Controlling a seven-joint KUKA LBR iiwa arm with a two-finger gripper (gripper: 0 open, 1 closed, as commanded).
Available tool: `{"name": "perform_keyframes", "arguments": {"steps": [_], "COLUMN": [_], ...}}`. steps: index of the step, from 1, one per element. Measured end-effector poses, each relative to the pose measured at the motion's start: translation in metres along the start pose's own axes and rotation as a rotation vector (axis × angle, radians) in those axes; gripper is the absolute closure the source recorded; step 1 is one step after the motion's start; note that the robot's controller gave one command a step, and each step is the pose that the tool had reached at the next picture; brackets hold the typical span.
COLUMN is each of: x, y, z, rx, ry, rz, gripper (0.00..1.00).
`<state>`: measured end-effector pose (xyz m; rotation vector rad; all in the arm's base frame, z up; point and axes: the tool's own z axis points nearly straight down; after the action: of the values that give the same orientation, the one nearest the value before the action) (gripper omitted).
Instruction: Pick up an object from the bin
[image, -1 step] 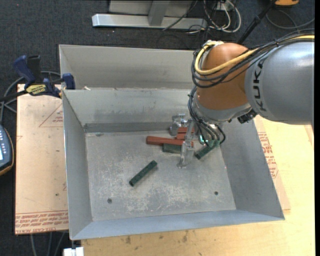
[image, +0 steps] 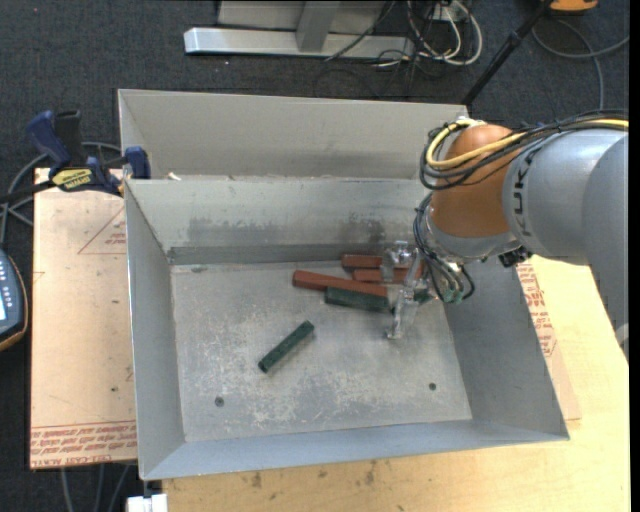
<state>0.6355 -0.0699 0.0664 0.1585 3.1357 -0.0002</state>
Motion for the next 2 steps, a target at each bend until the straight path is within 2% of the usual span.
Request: {"name": "perform_keyframes", "arguments": {"steps": [1,2], "x": [0.01,0.006], "y": [0.041,0.037], "z": [-0.035,-0.051], "rx": [-0.002,-0.001], "ry": [-0.003,-0.003], "rz": [-0.316,-0.065], "gripper": [0.0,0.0]}}
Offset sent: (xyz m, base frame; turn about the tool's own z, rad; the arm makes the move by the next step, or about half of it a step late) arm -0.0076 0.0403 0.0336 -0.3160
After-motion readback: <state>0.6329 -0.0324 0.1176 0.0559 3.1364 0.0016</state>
